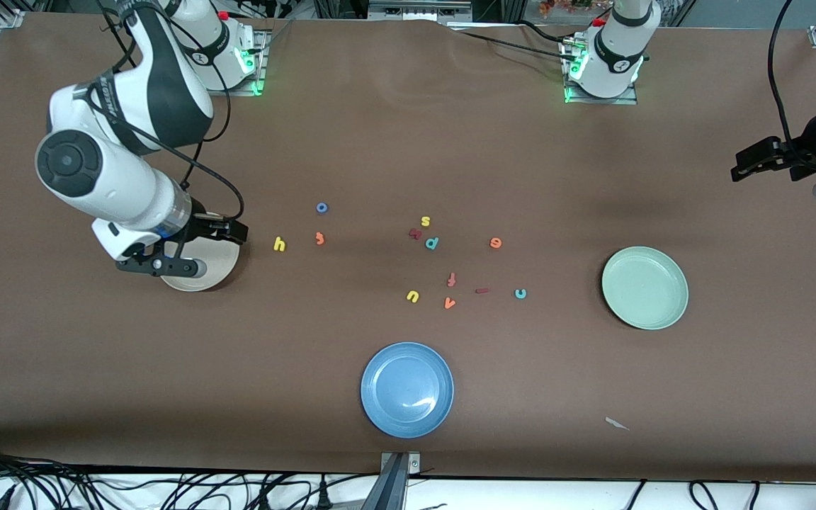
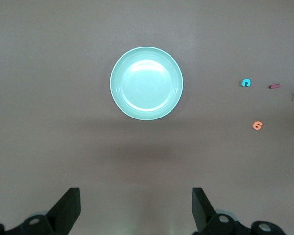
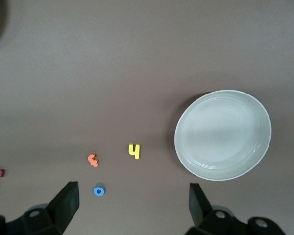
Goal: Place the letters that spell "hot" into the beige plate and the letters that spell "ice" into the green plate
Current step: 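Move the right gripper down to the yellow 4 beside the white plate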
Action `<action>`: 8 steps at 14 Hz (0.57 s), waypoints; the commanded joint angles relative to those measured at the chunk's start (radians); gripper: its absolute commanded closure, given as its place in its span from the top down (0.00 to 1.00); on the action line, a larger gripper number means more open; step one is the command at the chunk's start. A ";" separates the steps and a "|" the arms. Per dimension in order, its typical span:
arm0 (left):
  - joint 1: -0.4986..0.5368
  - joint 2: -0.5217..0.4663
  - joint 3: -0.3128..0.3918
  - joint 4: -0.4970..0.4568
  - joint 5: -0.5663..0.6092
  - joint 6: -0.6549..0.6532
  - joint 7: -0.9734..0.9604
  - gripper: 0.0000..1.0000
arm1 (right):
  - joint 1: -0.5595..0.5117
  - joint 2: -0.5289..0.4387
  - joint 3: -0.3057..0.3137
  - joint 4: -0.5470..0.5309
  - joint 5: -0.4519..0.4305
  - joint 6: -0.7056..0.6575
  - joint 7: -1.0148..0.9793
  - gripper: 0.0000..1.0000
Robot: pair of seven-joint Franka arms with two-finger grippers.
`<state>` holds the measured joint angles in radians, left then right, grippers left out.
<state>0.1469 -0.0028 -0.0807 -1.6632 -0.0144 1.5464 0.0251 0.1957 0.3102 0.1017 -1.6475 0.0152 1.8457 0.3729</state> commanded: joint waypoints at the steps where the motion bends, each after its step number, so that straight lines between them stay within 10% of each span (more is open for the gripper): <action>1: 0.008 -0.002 -0.005 0.014 -0.009 -0.005 0.021 1.00 | 0.011 0.016 0.000 -0.034 -0.014 0.035 0.012 0.99; 8: 0.006 0.000 -0.007 0.014 -0.009 -0.003 0.016 1.00 | 0.051 0.043 0.000 -0.260 -0.014 0.266 0.011 0.99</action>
<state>0.1469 -0.0029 -0.0811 -1.6632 -0.0144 1.5466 0.0252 0.2379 0.3670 0.1022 -1.8353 0.0152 2.0328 0.3735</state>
